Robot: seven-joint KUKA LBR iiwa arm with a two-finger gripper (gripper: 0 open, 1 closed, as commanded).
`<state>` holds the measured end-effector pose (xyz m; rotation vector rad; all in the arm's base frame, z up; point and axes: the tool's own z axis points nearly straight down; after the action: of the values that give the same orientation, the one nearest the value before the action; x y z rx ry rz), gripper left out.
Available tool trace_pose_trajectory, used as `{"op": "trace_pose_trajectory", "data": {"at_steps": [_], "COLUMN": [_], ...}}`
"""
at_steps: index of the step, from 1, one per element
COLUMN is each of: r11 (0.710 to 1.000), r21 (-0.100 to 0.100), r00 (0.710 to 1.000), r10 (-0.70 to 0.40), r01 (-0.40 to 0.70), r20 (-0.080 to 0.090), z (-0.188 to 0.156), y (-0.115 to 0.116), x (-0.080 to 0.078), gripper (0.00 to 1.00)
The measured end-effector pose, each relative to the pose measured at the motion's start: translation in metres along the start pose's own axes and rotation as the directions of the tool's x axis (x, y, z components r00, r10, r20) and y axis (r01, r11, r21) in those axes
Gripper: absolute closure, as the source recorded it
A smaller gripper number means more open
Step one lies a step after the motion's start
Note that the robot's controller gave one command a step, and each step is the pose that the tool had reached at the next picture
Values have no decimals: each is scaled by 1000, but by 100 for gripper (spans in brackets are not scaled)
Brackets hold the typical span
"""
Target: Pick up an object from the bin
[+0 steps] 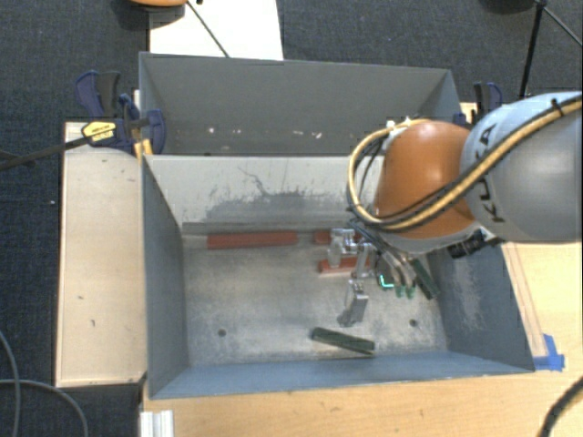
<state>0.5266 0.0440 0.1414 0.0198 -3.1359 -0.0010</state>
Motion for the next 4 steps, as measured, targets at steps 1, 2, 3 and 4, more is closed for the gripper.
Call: {"op": "trace_pose_trajectory", "data": {"at_steps": [1,2,3,4], "r11": [1000,1000,997,1000], "r21": [0,0,1,-1], "r00": [1000,1000,997,1000], "r10": [2,15,-78,16], "r01": [-2,-15,78,-16], "r20": [7,7,8,11], "z": [-4,72,-12,72], "y": [0,-13,-13,-13], "x": [-2,45,50,44], "gripper": [0,0,0,0]}}
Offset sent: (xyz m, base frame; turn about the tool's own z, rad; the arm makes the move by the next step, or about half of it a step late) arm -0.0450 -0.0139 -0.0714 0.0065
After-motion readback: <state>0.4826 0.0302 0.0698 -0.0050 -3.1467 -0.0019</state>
